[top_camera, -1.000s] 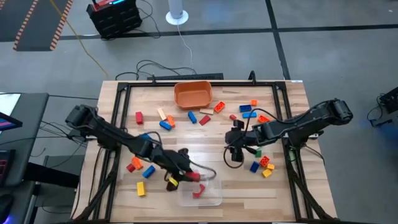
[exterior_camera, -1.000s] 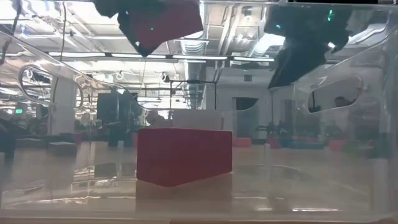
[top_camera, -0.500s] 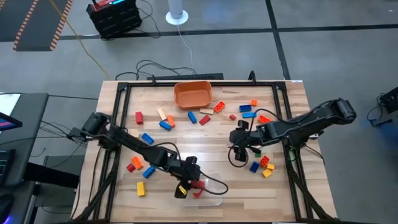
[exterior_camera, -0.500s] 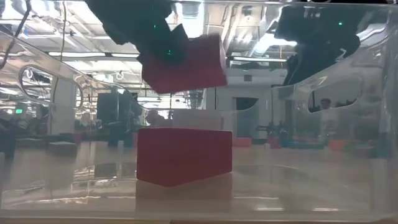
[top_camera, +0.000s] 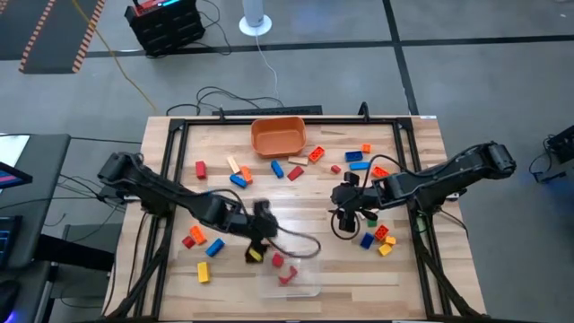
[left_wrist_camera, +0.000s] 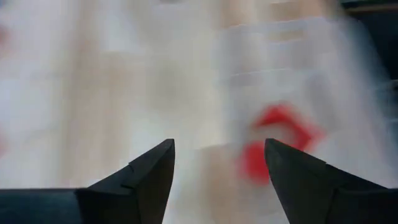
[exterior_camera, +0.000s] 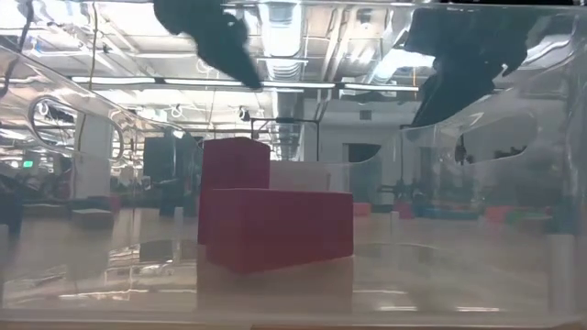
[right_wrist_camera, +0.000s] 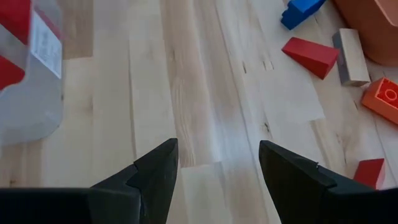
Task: Sort blocks by size
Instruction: Put the large blue game piece into the transparent bin
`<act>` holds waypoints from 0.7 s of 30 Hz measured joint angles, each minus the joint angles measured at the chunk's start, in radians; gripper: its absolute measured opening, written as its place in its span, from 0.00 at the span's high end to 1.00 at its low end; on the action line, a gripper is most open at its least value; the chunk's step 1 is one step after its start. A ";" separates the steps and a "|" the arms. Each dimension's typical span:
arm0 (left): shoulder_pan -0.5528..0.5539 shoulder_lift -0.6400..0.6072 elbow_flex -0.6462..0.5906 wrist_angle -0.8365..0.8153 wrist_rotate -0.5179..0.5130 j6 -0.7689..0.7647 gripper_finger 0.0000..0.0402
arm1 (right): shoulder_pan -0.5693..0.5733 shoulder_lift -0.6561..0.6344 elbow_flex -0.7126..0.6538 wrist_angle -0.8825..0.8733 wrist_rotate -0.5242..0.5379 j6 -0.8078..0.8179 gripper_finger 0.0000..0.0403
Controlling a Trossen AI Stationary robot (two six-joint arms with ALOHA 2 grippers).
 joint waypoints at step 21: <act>0.543 -0.242 -0.362 -0.222 -0.057 0.384 0.40 | 0.074 0.001 -0.053 0.196 0.000 -0.035 0.37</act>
